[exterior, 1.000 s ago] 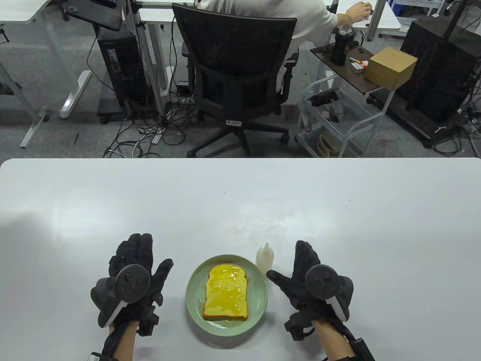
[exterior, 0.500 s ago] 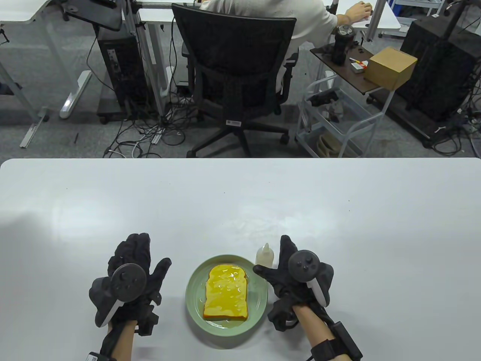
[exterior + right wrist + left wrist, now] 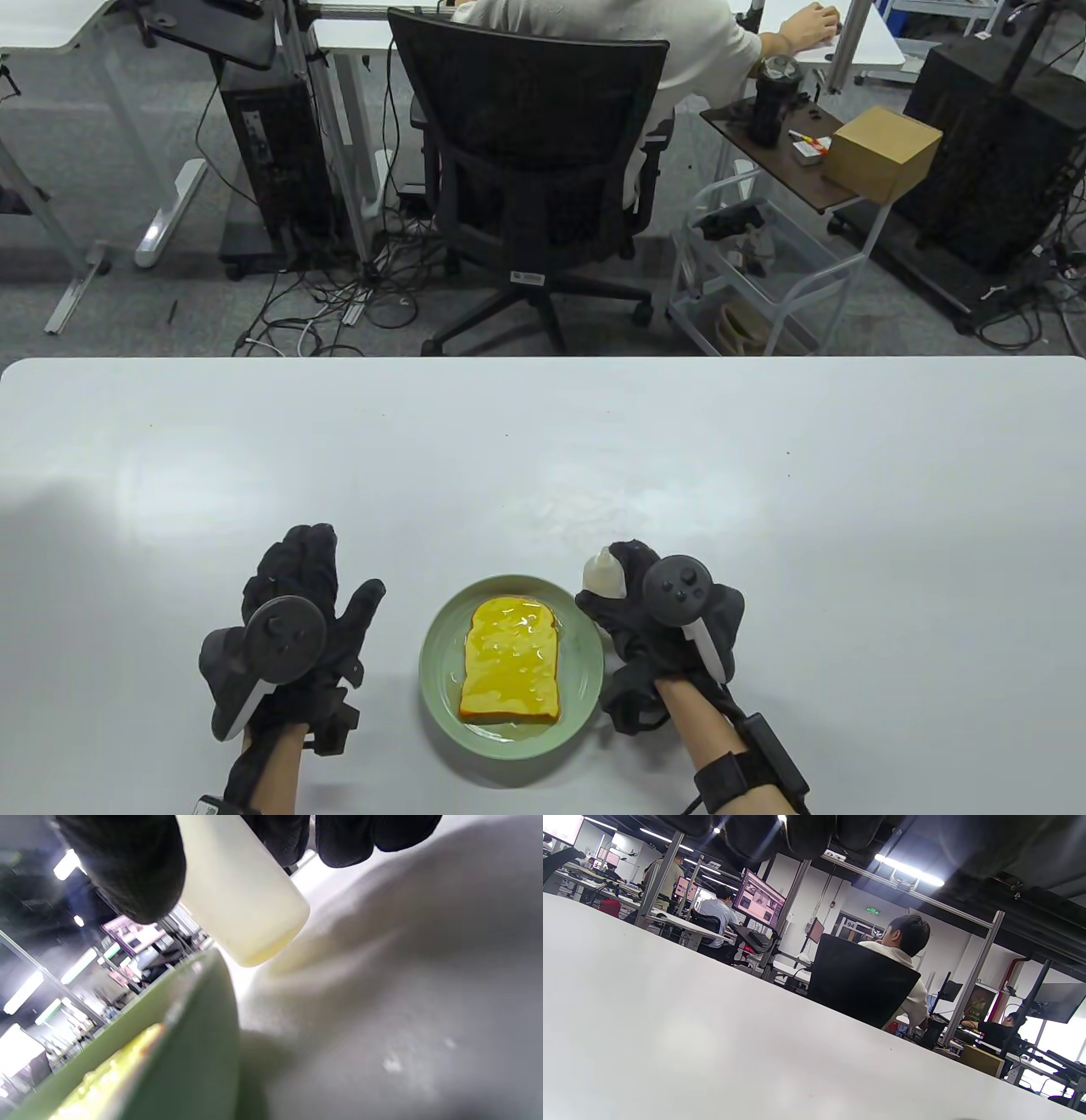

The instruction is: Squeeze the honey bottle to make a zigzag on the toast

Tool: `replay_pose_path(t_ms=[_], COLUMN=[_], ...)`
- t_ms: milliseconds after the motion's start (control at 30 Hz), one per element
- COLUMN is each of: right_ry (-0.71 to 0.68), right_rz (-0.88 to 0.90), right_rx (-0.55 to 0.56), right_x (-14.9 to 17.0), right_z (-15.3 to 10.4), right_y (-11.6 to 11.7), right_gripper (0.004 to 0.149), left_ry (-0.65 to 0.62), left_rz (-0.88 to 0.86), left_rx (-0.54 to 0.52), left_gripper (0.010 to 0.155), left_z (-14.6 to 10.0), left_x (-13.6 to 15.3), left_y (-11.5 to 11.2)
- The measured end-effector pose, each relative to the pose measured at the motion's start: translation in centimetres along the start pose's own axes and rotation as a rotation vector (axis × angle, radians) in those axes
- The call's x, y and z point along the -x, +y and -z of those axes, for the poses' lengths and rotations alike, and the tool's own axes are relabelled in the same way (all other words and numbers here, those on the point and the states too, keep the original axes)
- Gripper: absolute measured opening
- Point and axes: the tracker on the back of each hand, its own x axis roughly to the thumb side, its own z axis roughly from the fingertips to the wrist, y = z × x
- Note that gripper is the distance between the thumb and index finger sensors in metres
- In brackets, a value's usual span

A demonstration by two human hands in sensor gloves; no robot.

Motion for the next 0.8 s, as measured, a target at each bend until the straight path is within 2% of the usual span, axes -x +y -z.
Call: replay_pose_path(t_ms=[100,267,467,600,700,800], right_ry=[-0.046,-0.173,-0.342,-0.472,-0.547,-0.596], right_rz=[0.072,0.137,0.061,-0.068,-0.171,-0.265], right_rx=[0.069,0.106,0.130,0.147,0.173,0.175], right_x=[0.0,-0.8,-3.6,-5.8,-7.0,-7.7], right_z=[-0.6,-2.3,-3.8,-5.1,-5.9,-6.5], right_y=[-1.2,-2.8,-3.9,-3.7,-3.4,-2.9], right_gripper=[0.075,0.075,0.077,0.076,0.076,0.076], left_ry=[-0.014,-0.082,-0.261,-0.379,-0.459,-0.529], left_rz=[-0.016,-0.055,-0.100,-0.117,-0.123,-0.050], left_rx=[-0.016,-0.031,-0.076,-0.129,-0.110,-0.077], left_gripper=[0.087,0.084,0.074,0.062,0.060,0.058], left_z=[-0.1,-0.4,-1.4,-1.8,-1.9,-1.9], left_x=[-0.4,-2.2,-6.5,-9.9,-12.2,-14.0], left_y=[0.2,0.7,2.6,3.6,3.6,2.9])
